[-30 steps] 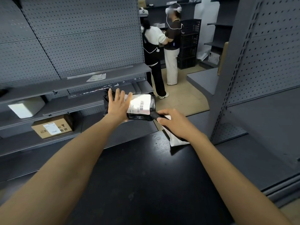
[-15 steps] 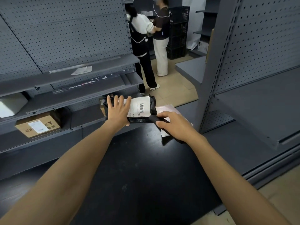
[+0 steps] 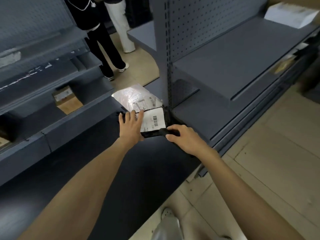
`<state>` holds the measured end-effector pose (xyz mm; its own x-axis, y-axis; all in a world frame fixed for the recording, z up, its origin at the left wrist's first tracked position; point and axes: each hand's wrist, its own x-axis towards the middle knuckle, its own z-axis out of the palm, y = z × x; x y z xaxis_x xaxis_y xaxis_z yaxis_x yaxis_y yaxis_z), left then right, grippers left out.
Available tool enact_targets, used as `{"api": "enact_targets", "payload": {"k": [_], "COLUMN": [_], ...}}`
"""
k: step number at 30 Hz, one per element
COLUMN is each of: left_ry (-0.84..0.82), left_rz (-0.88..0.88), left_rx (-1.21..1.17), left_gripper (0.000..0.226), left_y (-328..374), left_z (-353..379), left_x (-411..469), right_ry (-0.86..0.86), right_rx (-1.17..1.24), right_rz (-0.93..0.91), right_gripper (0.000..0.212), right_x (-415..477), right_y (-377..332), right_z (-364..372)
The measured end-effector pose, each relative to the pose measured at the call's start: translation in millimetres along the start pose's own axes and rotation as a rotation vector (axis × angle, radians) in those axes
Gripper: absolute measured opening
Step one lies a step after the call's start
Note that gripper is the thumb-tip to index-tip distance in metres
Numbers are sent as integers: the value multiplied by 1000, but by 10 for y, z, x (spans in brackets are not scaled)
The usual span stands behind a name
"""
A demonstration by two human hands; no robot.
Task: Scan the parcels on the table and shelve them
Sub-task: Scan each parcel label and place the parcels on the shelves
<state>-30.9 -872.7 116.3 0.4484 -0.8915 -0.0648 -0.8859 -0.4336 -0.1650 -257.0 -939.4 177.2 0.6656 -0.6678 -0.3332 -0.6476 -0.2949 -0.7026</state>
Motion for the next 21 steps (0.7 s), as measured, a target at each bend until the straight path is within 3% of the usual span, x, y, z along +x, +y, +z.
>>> {"api": "enact_targets", "payload": {"k": [11, 16, 21], "left_ry": [51, 47, 101], "left_rz": [323, 522, 654], "left_rx": [21, 1, -62], "left_gripper": [120, 117, 123], "left_y": [2740, 4268, 5342], "left_z": [-2, -336, -784], "left_x": [-475, -669, -580], "right_ry": [206, 334, 522], "right_rx": [97, 89, 109], "right_rz": [152, 273, 312], "right_gripper": [37, 42, 36], "right_x": [-1490, -2337, -2848], "right_y": [1964, 2857, 3379], "right_z": [-1165, -1822, -2573]}}
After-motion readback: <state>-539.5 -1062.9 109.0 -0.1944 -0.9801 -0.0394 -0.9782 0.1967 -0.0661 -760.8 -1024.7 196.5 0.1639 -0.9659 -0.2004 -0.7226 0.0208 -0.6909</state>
